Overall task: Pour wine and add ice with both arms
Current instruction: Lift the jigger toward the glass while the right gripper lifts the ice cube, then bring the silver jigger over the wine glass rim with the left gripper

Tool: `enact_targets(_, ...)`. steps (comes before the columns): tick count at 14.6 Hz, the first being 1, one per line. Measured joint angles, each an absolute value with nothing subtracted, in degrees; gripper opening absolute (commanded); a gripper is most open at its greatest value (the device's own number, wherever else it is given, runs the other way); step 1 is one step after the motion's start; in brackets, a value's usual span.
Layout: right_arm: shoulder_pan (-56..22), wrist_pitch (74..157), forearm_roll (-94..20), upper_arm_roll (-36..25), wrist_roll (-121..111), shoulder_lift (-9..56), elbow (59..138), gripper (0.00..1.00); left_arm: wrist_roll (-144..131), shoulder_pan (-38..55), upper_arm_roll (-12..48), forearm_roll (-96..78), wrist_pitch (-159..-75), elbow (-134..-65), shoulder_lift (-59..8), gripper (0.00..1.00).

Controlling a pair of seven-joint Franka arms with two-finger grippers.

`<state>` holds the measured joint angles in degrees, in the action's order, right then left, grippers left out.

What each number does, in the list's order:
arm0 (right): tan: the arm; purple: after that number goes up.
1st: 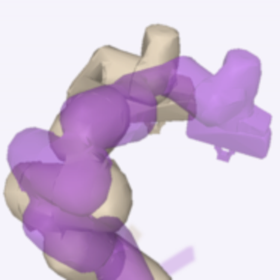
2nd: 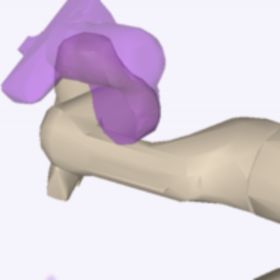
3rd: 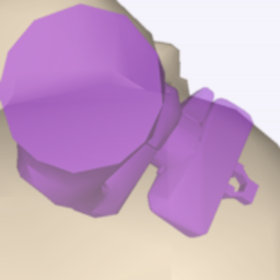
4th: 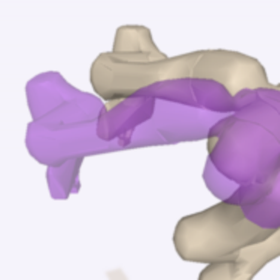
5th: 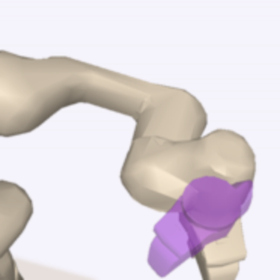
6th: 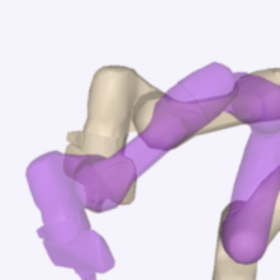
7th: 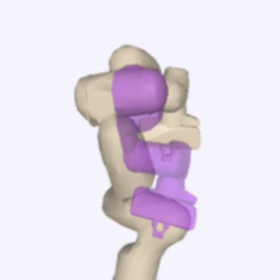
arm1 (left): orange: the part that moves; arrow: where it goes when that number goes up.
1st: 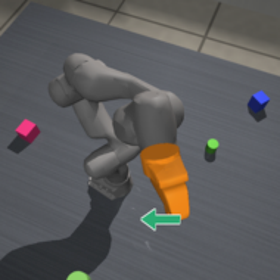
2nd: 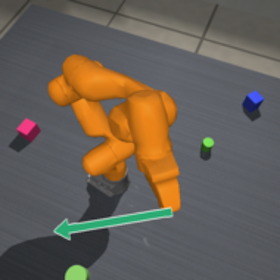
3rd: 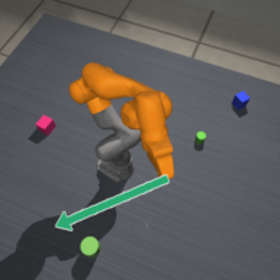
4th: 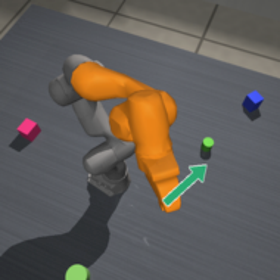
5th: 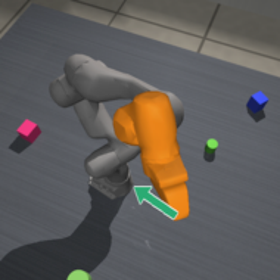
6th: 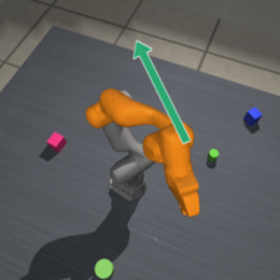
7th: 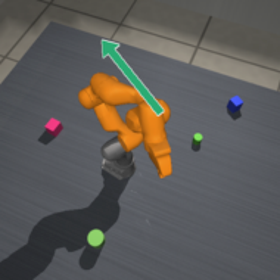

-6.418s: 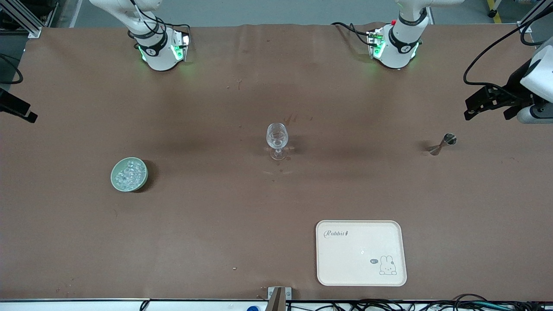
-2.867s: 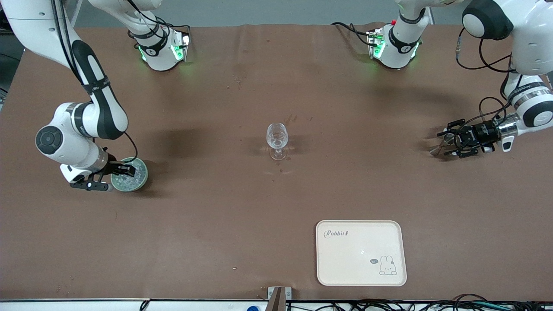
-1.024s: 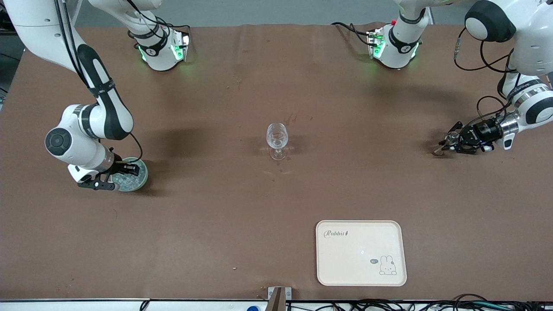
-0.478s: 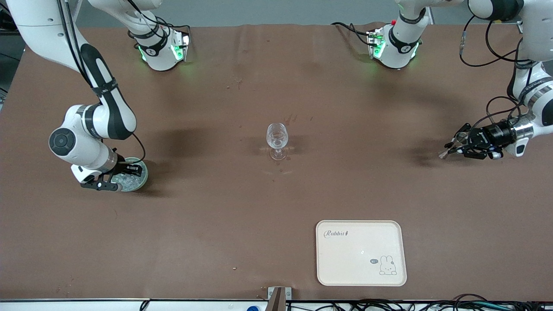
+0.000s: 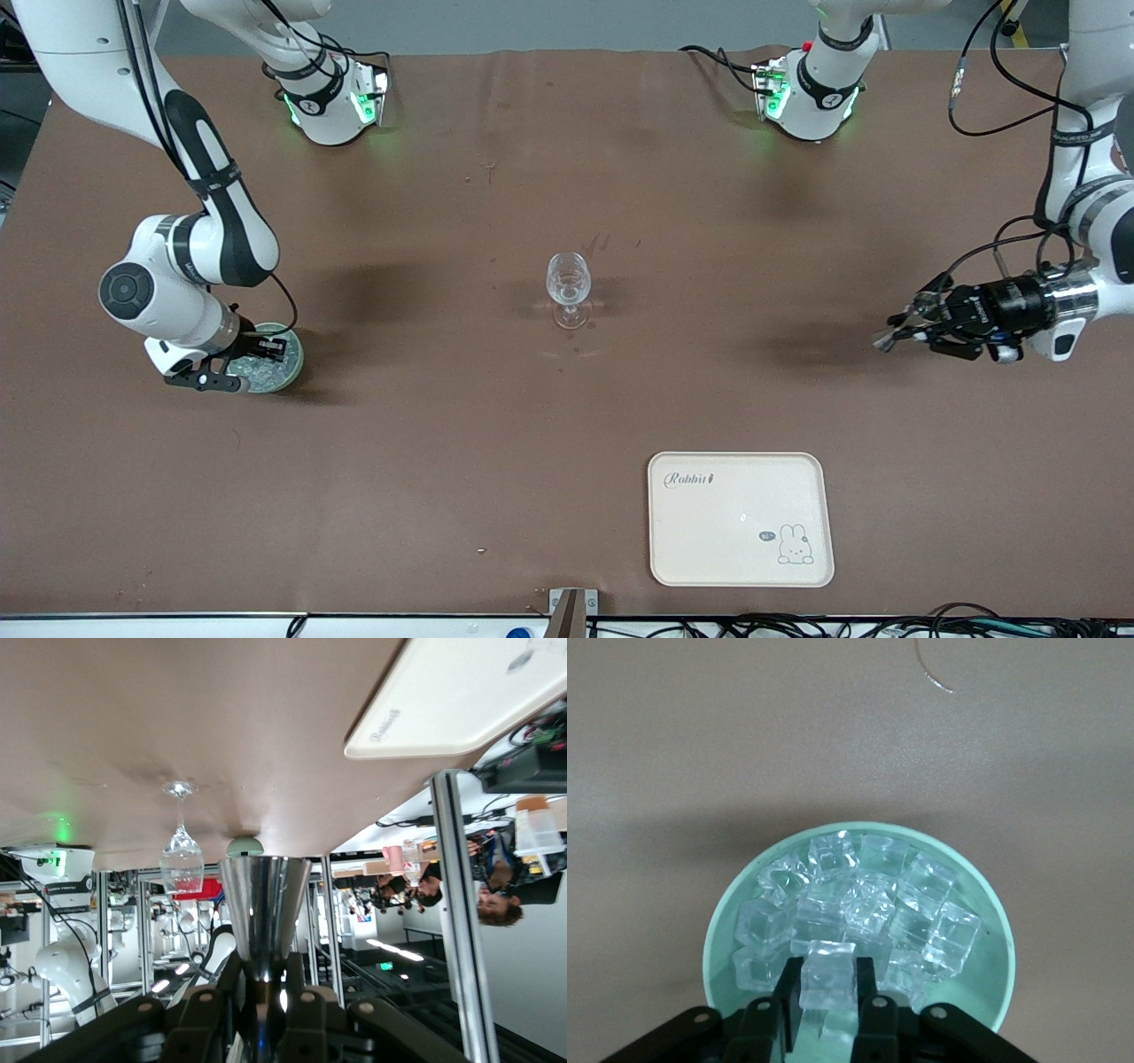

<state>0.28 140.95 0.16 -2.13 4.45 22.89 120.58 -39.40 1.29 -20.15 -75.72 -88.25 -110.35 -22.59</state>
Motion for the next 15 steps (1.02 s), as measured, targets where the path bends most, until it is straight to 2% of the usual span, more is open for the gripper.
enact_targets(2,0.29,140.97,0.17,-2.14,4.44,22.89,120.55,0.09,-44.82,1.15,-11.66,-75.16,-96.51,-110.31,-19.74,0.0)
enact_targets(3,0.29,141.01,0.17,-2.15,4.43,22.89,120.48,0.05,-46.96,1.17,-7.67,-74.67,-99.8,-110.31,-18.7,0.0)
enact_targets(5,0.29,140.13,0.18,-2.17,4.43,22.81,119.48,0.01,-48.98,1.33,-1.79,-74.27,-102.78,-110.33,-17.64,0.0)
enact_targets(9,0.54,126.81,0.18,-2.38,4.44,20.78,111.6,0.01,-50.6,-0.1,6.88,-69.9,-106.78,-110.43,-17.59,0.0)
enact_targets(15,3.9,115.35,0.18,-3.12,4.44,10.19,105.49,0.01,-52.81,0.4,21.6,-68.43,-121.46,-111.7,-17.6,0.0)
